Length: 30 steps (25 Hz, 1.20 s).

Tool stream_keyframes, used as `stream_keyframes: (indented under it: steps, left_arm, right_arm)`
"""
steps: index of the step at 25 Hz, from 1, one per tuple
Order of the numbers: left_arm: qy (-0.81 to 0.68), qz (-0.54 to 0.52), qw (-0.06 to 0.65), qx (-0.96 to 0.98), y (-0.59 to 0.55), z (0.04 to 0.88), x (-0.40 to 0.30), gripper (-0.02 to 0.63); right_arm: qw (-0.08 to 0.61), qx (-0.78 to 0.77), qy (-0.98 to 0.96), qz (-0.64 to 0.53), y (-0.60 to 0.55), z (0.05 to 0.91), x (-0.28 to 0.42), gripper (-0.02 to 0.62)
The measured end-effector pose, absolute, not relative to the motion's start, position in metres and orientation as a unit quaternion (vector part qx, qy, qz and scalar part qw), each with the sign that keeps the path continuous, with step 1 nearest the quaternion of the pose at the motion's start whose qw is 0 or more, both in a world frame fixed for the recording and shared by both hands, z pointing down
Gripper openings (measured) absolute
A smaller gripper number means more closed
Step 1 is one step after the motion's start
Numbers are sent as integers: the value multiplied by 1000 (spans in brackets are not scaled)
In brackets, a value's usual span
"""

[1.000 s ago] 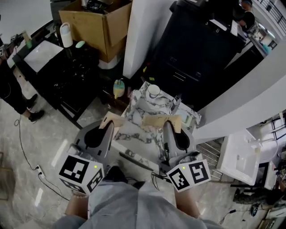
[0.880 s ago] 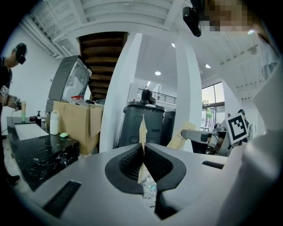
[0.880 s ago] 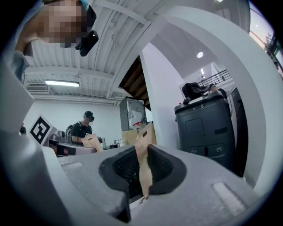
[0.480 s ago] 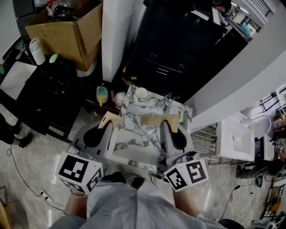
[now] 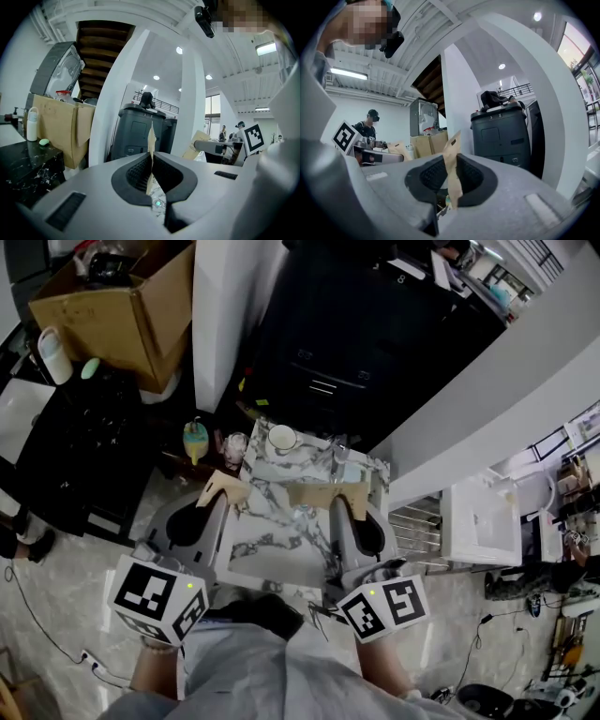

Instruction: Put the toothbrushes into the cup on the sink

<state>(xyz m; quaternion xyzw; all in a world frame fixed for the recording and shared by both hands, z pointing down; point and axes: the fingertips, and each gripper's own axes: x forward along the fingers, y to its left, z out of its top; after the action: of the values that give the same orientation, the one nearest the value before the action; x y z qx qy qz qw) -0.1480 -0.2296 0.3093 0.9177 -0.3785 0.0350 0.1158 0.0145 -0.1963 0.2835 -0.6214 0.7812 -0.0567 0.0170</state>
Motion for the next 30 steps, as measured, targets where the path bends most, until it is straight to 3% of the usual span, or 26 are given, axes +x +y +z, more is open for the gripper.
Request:
stream_keyframes:
  steps: [30]
  left_arm:
    - [-411, 34, 113, 904, -238, 305, -113, 6]
  right_arm:
    - [22, -596, 800, -63, -248, 300, 54, 43]
